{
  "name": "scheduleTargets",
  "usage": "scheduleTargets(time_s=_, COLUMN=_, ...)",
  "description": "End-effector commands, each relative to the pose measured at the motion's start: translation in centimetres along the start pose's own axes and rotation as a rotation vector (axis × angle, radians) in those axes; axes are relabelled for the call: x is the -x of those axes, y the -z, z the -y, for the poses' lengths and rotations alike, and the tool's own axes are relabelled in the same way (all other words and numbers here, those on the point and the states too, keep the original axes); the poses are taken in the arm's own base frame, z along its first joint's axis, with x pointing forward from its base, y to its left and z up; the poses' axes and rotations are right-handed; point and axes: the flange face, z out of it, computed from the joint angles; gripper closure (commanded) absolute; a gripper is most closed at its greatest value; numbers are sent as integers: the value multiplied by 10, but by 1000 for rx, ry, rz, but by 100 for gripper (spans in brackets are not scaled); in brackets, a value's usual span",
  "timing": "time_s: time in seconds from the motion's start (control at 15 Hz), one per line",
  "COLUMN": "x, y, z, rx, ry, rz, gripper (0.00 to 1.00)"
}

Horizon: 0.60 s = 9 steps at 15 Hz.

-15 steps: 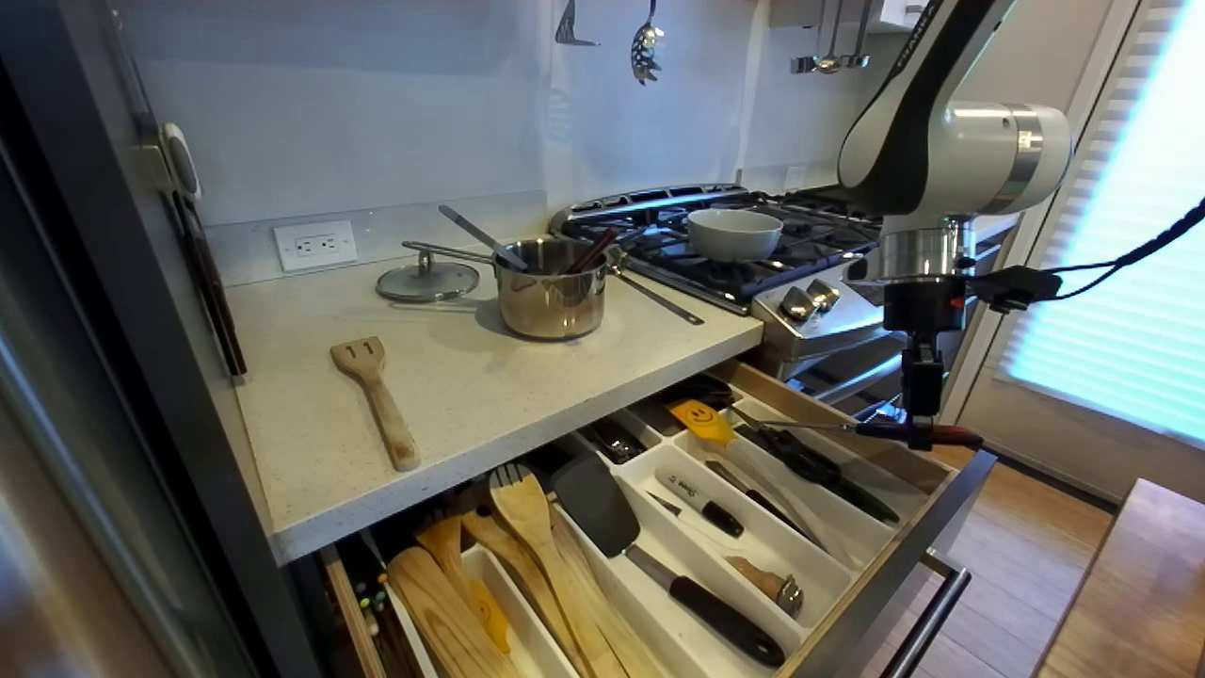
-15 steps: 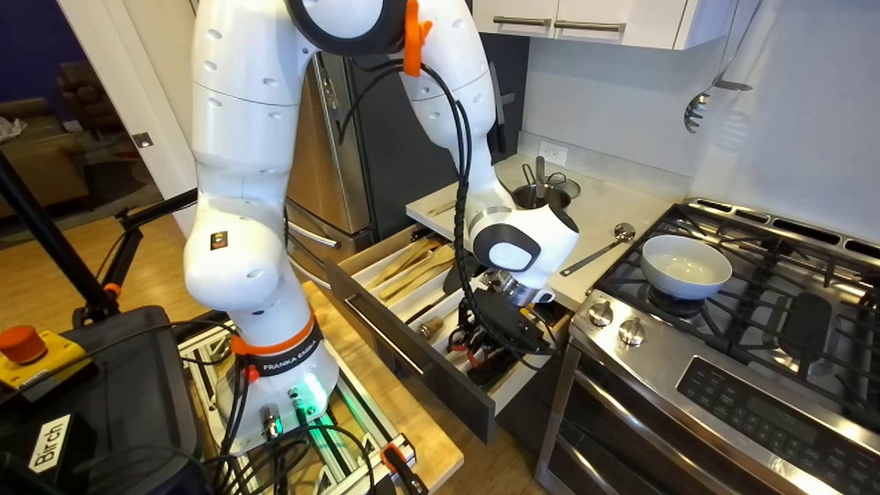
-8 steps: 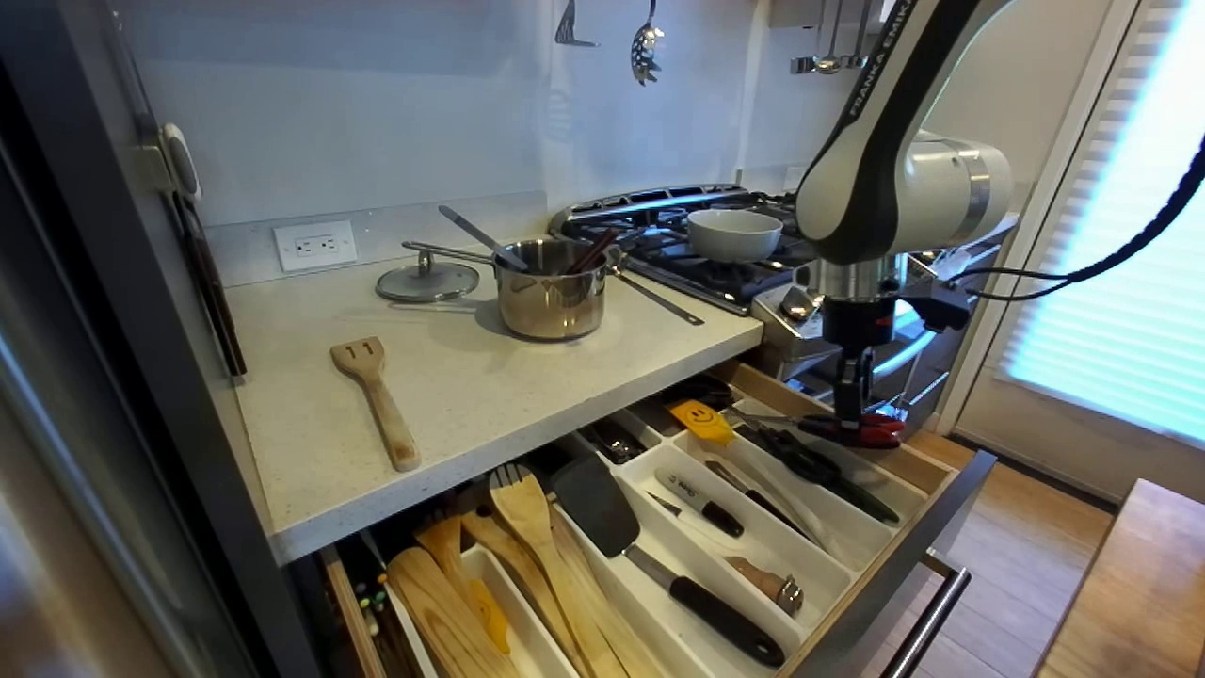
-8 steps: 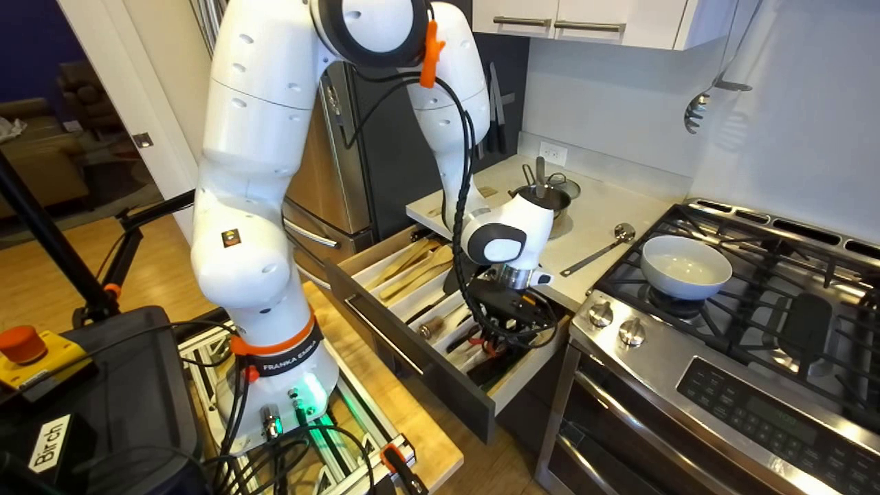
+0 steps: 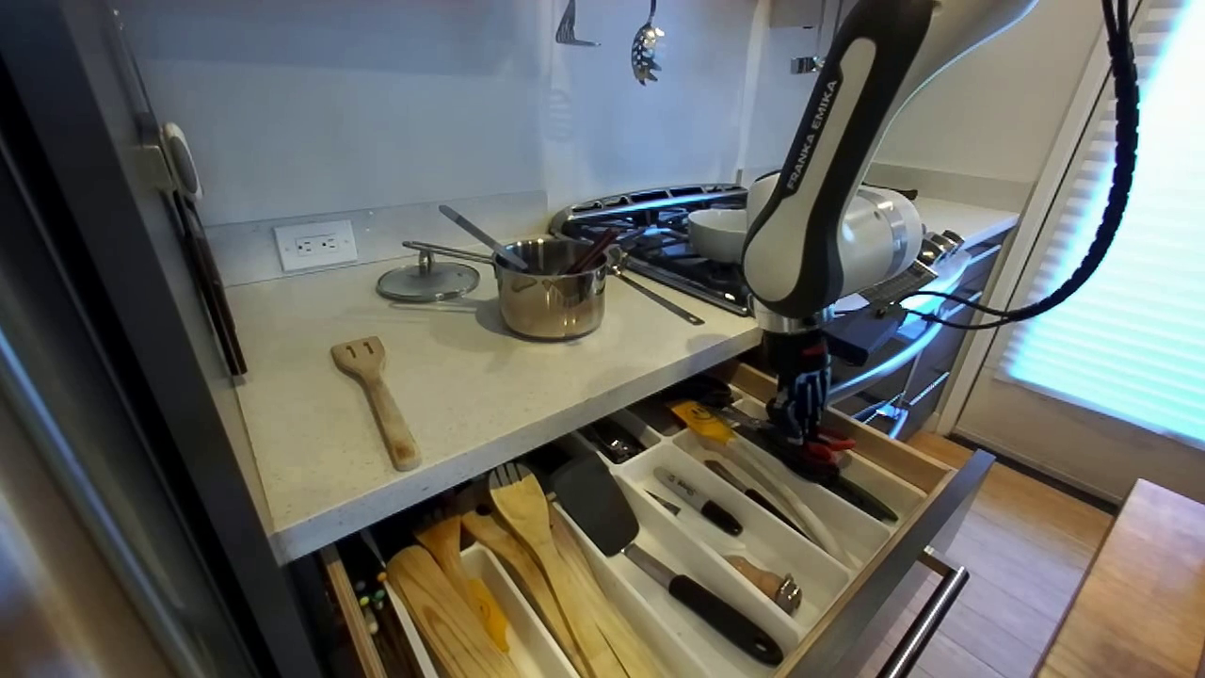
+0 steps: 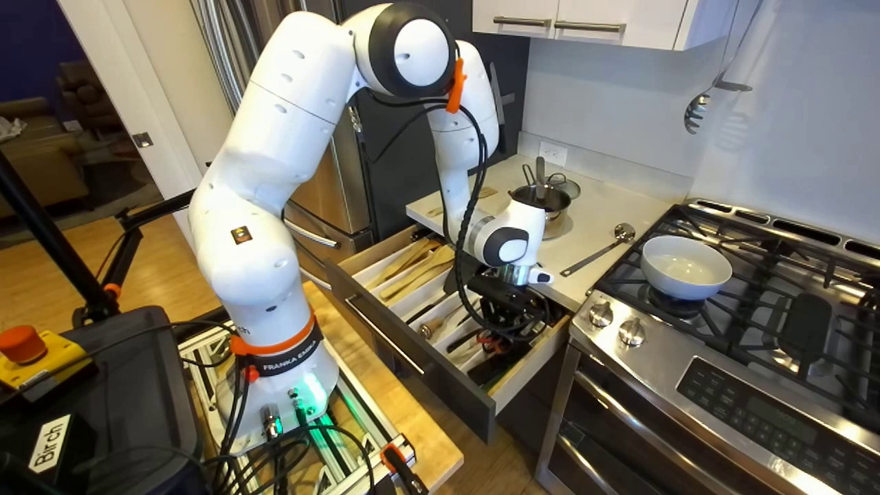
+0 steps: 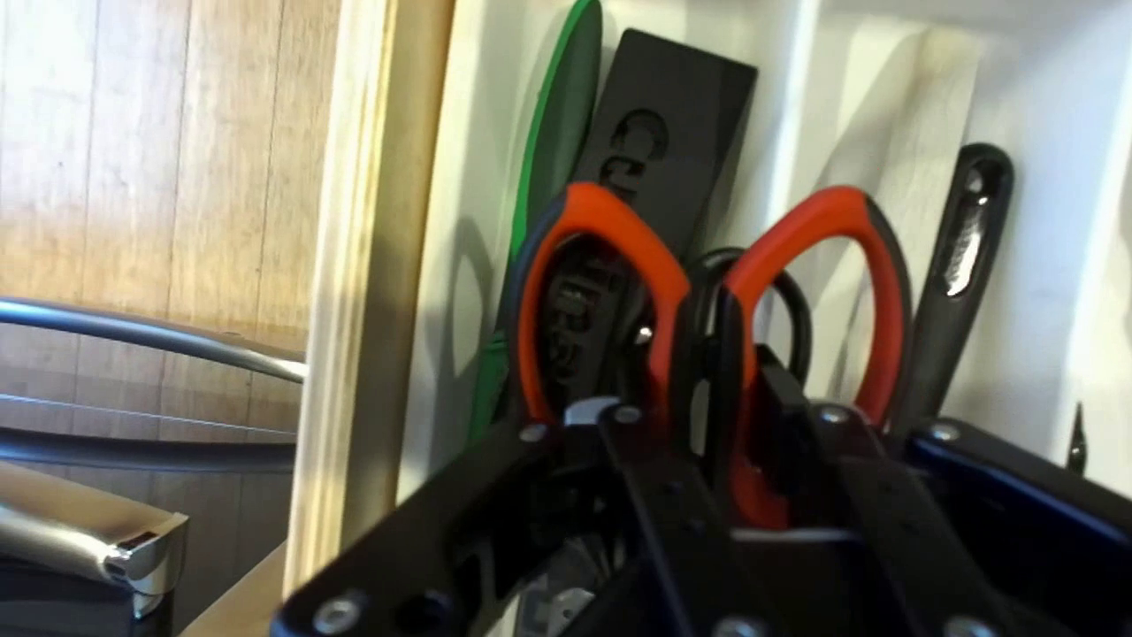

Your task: Move the pair of scissors from the bowl to the drawer

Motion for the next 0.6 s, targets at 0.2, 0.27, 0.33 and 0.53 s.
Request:
scheduleTargets(time_s=0.2, x=19, y=28, z=0, rx=4, ry=62, rz=55, gripper=16)
scheduleTargets(time_s=0.27, x=31, y=49, z=8, rx=9, ry=145, rz=-3, gripper=9)
scheduleTargets(time_s=0.33, x=39, y=63, z=13, rx=21, ry=185, rz=-30, gripper=1)
scheduleTargets(time_s=0.53, x=64, y=103, z=19, rx=84, ry=315, rz=-110, gripper=0)
